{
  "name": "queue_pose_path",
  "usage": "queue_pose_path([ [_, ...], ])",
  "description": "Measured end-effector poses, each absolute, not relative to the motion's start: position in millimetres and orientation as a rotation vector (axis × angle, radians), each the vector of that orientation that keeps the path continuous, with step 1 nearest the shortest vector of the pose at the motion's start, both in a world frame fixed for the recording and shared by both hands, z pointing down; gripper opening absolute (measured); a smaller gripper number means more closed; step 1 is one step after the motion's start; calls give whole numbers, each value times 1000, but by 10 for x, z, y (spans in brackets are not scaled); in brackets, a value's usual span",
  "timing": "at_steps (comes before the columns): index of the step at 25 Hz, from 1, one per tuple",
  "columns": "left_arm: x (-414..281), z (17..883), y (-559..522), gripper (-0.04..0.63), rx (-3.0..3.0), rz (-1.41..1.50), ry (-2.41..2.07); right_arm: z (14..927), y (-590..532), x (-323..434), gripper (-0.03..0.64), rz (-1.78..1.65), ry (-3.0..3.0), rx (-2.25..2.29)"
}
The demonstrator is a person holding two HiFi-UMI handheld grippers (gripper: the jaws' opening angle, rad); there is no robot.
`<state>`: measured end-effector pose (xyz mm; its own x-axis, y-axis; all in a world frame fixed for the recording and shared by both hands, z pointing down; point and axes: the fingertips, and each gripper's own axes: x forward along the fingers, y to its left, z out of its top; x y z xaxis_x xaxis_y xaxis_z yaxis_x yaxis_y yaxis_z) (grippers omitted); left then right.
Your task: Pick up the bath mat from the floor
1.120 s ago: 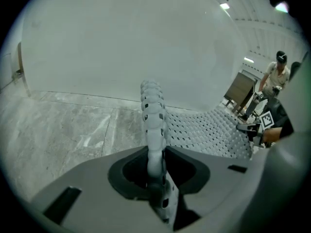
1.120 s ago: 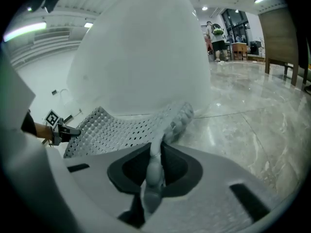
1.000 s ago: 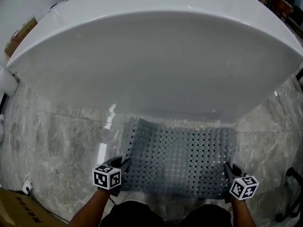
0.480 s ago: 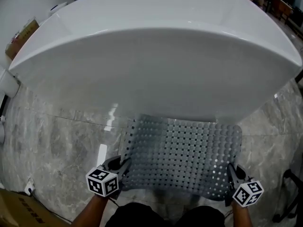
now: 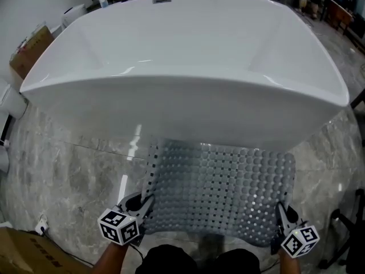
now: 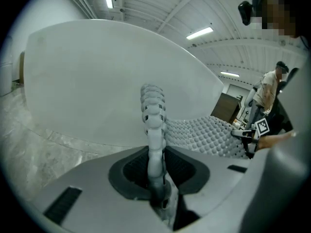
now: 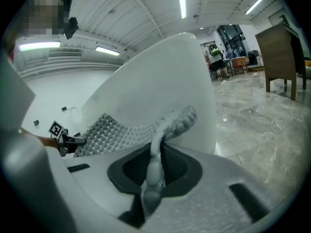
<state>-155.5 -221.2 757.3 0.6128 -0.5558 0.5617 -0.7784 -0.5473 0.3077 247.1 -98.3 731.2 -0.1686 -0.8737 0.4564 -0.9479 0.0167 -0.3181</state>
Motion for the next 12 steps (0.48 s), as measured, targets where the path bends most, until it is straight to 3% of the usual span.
queue_pose_path([
  [12, -1653, 6260, -2140, 84, 2318, 503, -1100, 6014, -1067, 2388, 44, 827, -2188, 1937],
])
